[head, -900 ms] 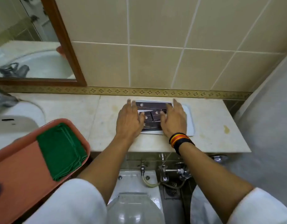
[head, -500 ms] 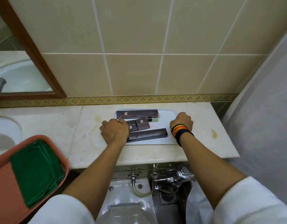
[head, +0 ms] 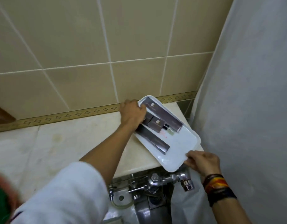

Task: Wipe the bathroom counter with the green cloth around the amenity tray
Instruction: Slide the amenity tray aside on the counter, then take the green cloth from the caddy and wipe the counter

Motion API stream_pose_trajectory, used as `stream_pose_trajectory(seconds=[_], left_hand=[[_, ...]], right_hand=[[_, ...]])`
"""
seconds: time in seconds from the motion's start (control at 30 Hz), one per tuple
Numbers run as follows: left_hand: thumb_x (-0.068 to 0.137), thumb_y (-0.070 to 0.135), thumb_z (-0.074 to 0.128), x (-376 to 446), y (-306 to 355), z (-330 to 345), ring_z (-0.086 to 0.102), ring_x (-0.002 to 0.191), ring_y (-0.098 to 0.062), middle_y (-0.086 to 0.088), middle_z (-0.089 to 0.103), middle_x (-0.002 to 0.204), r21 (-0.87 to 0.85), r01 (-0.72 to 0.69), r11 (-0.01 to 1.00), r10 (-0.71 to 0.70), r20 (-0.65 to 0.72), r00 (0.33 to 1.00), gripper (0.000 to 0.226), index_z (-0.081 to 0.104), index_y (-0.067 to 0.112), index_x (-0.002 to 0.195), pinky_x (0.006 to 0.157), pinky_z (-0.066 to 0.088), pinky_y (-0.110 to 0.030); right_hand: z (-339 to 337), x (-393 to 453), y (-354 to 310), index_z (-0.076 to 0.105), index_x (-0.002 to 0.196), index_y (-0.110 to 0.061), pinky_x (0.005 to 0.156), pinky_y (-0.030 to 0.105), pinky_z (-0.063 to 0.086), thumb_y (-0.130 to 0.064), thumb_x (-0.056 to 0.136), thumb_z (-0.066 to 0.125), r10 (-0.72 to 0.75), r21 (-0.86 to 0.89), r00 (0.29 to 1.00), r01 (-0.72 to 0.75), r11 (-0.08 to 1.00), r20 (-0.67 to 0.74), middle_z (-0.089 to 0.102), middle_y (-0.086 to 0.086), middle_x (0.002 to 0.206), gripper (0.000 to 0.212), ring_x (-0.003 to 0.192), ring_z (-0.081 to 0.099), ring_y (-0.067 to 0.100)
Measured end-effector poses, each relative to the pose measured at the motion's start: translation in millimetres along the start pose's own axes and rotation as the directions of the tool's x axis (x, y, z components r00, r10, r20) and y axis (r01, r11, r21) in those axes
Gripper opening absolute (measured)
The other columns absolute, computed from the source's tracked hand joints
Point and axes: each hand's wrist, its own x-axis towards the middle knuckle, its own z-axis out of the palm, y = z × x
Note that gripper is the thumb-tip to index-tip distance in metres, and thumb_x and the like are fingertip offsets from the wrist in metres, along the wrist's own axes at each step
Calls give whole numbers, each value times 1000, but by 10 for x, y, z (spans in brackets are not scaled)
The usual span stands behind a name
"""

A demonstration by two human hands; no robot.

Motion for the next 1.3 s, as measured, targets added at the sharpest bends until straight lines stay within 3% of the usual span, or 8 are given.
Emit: stream_pose_trajectory(seconds=[0.33, 0.5, 0.57, 0.67, 0.77, 0.87, 1.07, 1.3], left_hand=[[106, 35, 41, 387, 644, 643, 39, 149, -30, -11, 45, 160, -144, -260, 955, 293, 308, 905, 53, 45, 13, 155, 122, 30, -39], [110, 32, 37, -138, 151, 353, 29, 154, -29, -14, 35, 165, -59, -400, 915, 404, 110, 908, 53, 37, 11, 158, 127, 19, -41], [110, 33, 32, -367, -149, 178, 19, 158, -27, -12, 24, 170, 110, -468, 877, 466, 48, 884, 56, 27, 12, 162, 129, 10, -43], [110, 34, 28, -704, -579, -194, 5, 161, -25, -10, 8, 173, 296, -470, 832, 491, 5, 871, 61, 13, 12, 164, 130, 4, -45], [110, 33, 26, -1030, -967, -658, 1, 161, -26, -10, 4, 173, 362, -418, 833, 467, -57, 882, 62, 9, 10, 164, 130, 4, -46], [110, 32, 25, -1398, -1499, -1181, 1, 161, -26, -11, 5, 173, 377, -352, 857, 425, -131, 896, 61, 10, 8, 164, 130, 5, -46], [108, 32, 24, -2111, -2830, -2009, 4, 161, -27, -13, 6, 173, 433, -157, 888, 279, -235, 931, 63, 10, 7, 164, 130, 6, -45], [109, 30, 31, -2681, -4082, -2211, 25, 156, -26, -13, 31, 167, 296, 112, 949, -33, -260, 965, 55, 30, 8, 160, 129, 19, -42]], right_hand=[[-198, 276, 322, 71, 90, 8, 62, 31, 65, 4, 78, 82, 101, 239, 994, -110, 965, 51, 79, 17, 75, 17, 69, 79, 25], [-212, 18, 321, 69, 97, -5, 64, 40, 65, -21, 80, 86, -135, -74, 979, 124, 989, -152, 75, 11, 81, 28, 68, 73, 27], [-112, -204, 302, 69, 95, -16, 76, 46, 63, -32, 83, 80, -405, -273, 898, 351, 895, -172, 73, 2, 85, 23, 76, 71, 24], [350, -641, 252, 65, 118, -20, 96, 45, 55, -36, 94, 66, -739, -409, 666, 706, 579, 103, 67, 4, 119, 29, 111, 64, 27], [1029, -1136, 240, 36, 156, -13, 127, 44, 19, -33, 103, 48, -804, -492, 400, 856, 157, 440, 25, 11, 168, 58, 156, 19, 27], [1677, -1668, 333, 15, 163, -10, 128, 52, 6, -28, 105, 37, -743, -493, 240, 859, -137, 625, 3, 12, 172, 65, 159, -1, 29], [2723, -2594, 844, 11, 163, -6, 126, 56, 11, -22, 104, 34, -625, -429, 187, 865, -261, 758, 5, 15, 171, 65, 159, 5, 32], [3420, -3590, 1692, 27, 160, -28, 117, 46, 38, -29, 102, 38, -411, -239, 150, 955, -175, 899, 21, 6, 170, 58, 153, 28, 29]])
